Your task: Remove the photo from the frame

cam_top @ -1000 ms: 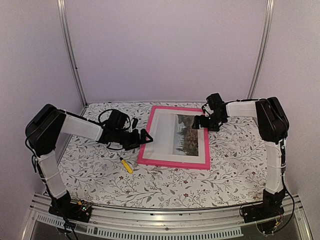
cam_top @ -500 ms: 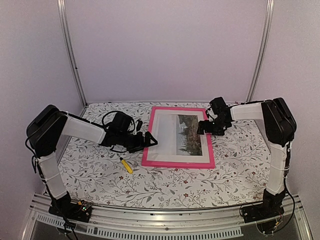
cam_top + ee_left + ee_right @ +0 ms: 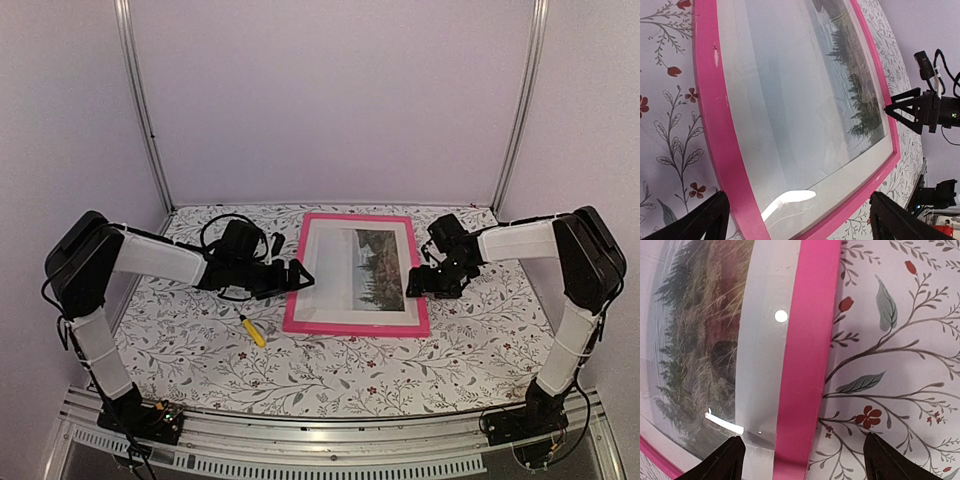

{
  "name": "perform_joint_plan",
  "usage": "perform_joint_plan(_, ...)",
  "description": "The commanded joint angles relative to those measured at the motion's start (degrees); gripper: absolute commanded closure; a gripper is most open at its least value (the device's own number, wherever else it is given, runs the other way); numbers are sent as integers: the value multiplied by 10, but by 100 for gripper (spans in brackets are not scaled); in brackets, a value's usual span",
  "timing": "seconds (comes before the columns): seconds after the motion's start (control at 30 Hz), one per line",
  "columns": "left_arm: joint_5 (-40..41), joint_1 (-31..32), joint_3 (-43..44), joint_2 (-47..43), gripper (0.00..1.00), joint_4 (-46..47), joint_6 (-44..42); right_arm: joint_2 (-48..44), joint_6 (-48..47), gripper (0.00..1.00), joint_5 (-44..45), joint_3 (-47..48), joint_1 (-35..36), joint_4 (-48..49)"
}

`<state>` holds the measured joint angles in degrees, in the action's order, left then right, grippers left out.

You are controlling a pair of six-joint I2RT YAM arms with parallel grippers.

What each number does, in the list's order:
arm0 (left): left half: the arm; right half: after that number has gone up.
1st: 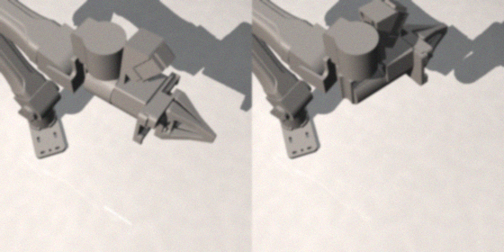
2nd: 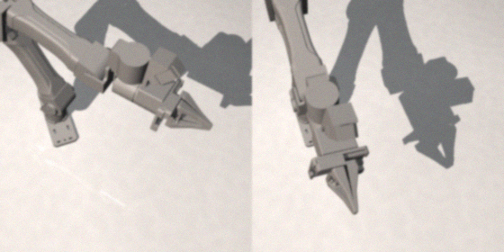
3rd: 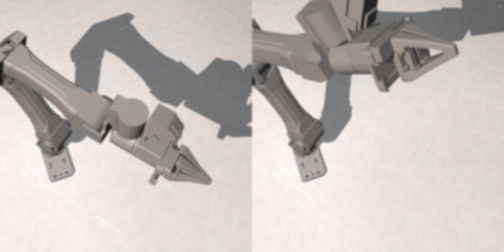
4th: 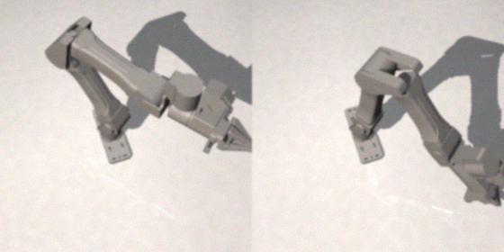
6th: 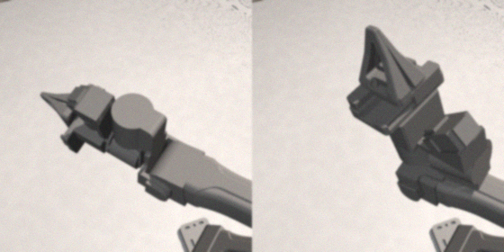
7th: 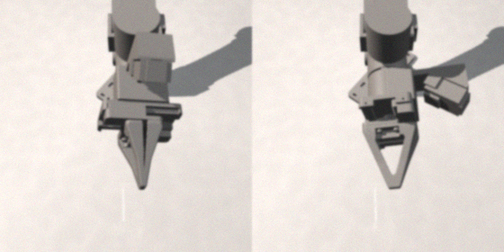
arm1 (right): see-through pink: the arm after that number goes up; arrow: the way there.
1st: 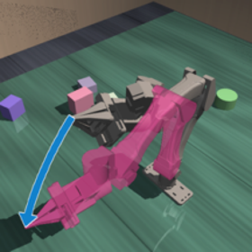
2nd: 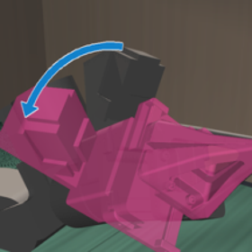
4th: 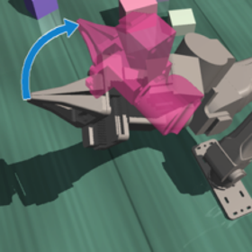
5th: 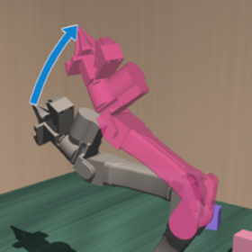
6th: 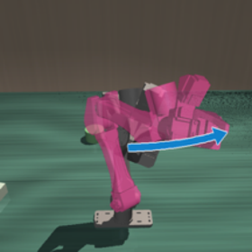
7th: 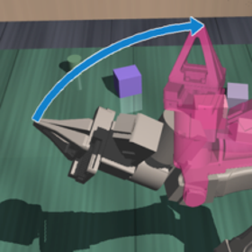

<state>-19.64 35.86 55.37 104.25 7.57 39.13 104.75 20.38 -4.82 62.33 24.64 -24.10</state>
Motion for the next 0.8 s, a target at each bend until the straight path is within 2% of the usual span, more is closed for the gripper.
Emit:
perform_joint_plan(0.0,34,8,21,-24,1,-33,-40,-37,36,17,5,-33,40,-24)
perform_joint_plan(0.23,81,21,48,-36,1,-55,-85,-75,84,36,24,-72,82,-51)
perform_joint_plan(0.37,118,42,64,-39,1,-66,-123,-99,105,43,28,-95,89,-59)
perform_joint_plan(0.53,183,93,95,-30,1,-90,-185,-116,115,49,63,-94,90,-65)
perform_joint_plan(0.77,298,199,170,29,1,-152,-296,-75,103,62,68,-54,93,-66)
